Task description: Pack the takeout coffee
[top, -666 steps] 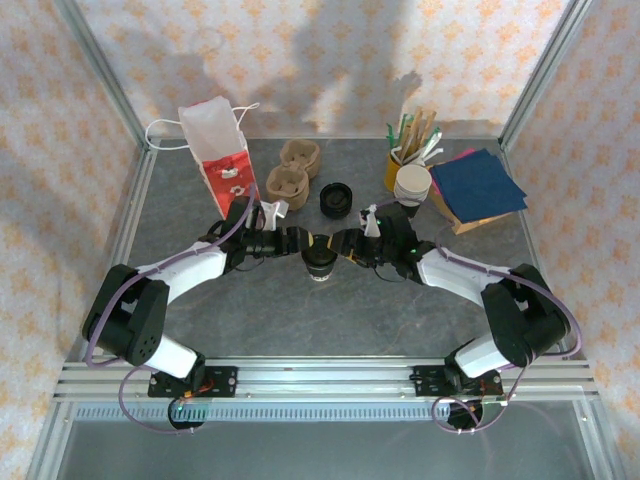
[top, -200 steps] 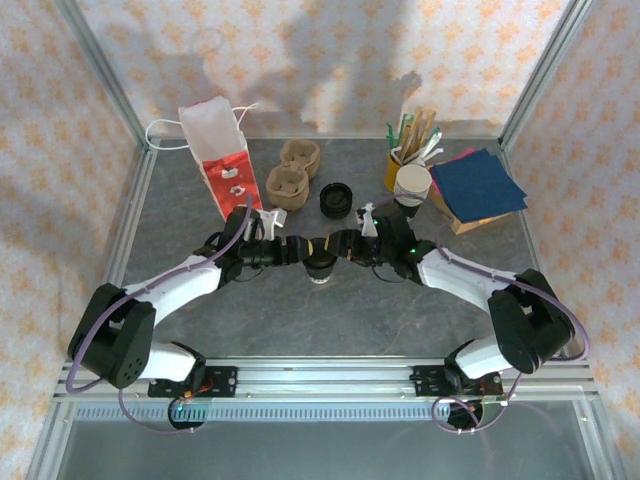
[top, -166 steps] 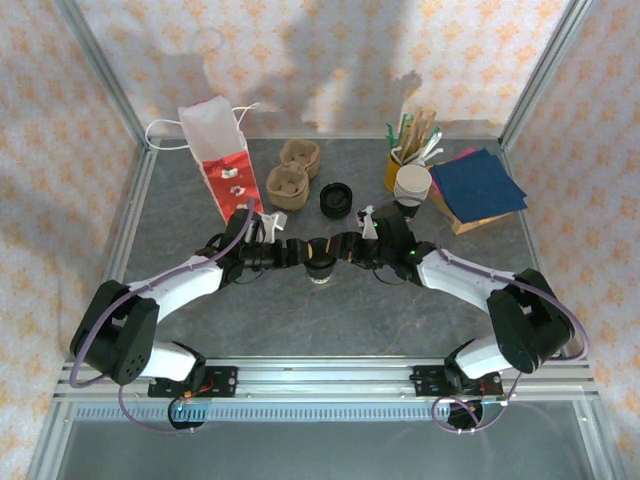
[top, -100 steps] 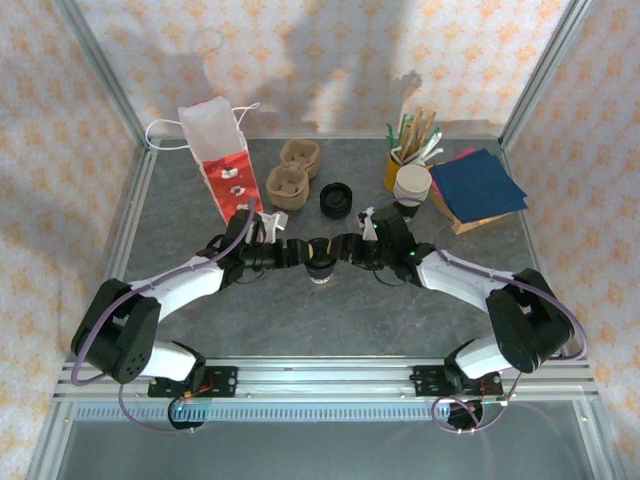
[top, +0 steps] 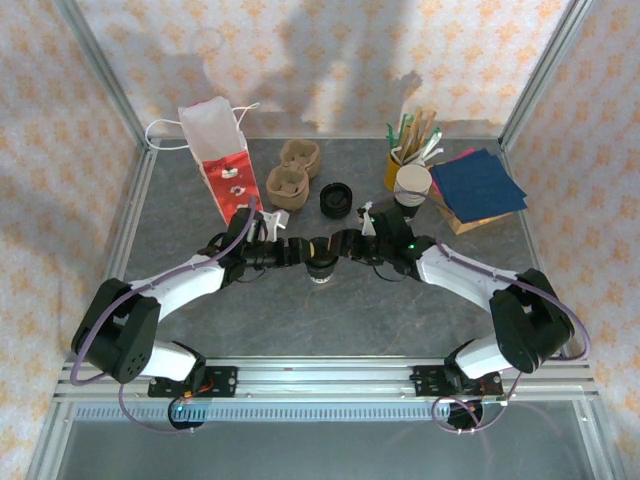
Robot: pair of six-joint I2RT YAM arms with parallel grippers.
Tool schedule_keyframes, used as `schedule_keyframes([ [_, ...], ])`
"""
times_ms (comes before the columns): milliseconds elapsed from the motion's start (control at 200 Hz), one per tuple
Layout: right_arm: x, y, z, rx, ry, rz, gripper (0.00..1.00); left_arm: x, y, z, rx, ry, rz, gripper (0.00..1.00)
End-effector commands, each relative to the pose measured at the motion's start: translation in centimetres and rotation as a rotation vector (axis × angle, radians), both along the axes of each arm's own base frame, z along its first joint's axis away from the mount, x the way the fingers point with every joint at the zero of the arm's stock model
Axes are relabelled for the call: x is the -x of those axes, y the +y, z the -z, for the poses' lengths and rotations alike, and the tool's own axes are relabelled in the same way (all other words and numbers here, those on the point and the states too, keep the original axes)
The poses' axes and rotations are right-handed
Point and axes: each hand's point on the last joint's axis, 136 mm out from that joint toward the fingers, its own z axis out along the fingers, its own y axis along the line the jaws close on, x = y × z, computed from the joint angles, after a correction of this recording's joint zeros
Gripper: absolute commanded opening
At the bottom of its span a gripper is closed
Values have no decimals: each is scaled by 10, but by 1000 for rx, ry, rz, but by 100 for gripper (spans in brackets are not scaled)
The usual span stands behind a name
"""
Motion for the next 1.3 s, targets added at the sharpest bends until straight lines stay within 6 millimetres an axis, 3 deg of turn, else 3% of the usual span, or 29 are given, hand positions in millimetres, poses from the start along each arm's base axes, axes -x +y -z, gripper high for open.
schedule_keyframes([
  [0, -4, -6, -6, 68, -27, 12, 56, 0, -1, -9, -13, -9, -9, 69],
  [205, -5, -6, -25, 76, -60, -2, 56, -5, 5, -26, -31, -49, -49, 73],
  [385, -2, -9, -52, 101, -103, -11, 59, -17, 26, -54, -97, -92, -160, 78],
  [516, 4, -8, -72, 170, -149, -23, 67, -26, 60, -80, -127, -158, -333, 79],
  [731, 22, 13, -94, 146, -189, -77, 67, -26, 111, -120, -136, -302, -540, 80],
  [1046, 17, 12, -70, 410, -194, 42, 76, -16, 149, -175, -124, -464, -676, 83],
  [1296, 20, 30, -52, 550, -214, 10, 79, -18, 154, -166, -153, -431, -693, 84],
])
